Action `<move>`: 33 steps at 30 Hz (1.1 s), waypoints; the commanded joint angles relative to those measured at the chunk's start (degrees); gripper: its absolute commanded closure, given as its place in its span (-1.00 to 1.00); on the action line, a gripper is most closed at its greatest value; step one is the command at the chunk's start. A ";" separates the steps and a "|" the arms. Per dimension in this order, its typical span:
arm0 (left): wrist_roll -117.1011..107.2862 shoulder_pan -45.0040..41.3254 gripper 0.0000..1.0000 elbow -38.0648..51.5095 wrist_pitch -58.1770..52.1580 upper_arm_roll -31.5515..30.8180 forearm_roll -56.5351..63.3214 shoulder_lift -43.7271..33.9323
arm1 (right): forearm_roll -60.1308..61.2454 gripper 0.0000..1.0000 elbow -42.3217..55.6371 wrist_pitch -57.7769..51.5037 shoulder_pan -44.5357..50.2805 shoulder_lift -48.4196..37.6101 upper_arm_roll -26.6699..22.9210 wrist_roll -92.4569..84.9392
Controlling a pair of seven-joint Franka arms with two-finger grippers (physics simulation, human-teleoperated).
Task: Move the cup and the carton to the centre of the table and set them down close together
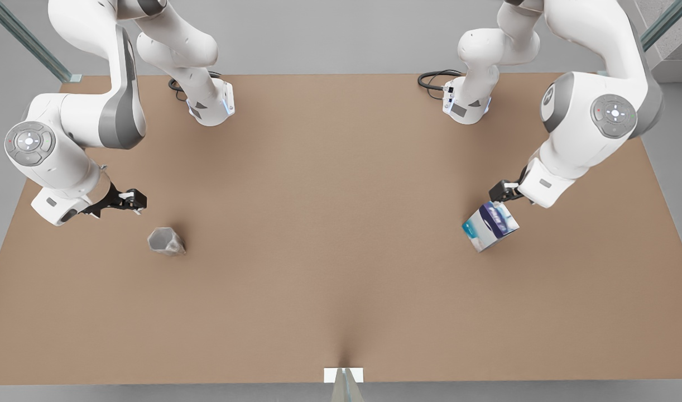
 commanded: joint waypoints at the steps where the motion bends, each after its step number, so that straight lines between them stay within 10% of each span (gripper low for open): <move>1: -0.01 0.02 -1.00 0.00 0.00 -0.01 0.02 0.00 | 0.00 -1.00 -0.09 0.00 0.00 0.00 0.00 0.00; 10: -0.01 0.02 -1.00 0.00 0.00 -0.01 0.20 0.18 | 2.89 -1.00 -10.54 4.04 -4.48 8.26 0.00 26.02; 33: -0.18 -0.50 -1.00 -0.17 -0.18 -0.18 2.48 1.76 | 11.60 -1.00 -23.20 20.39 -13.89 15.03 0.09 24.08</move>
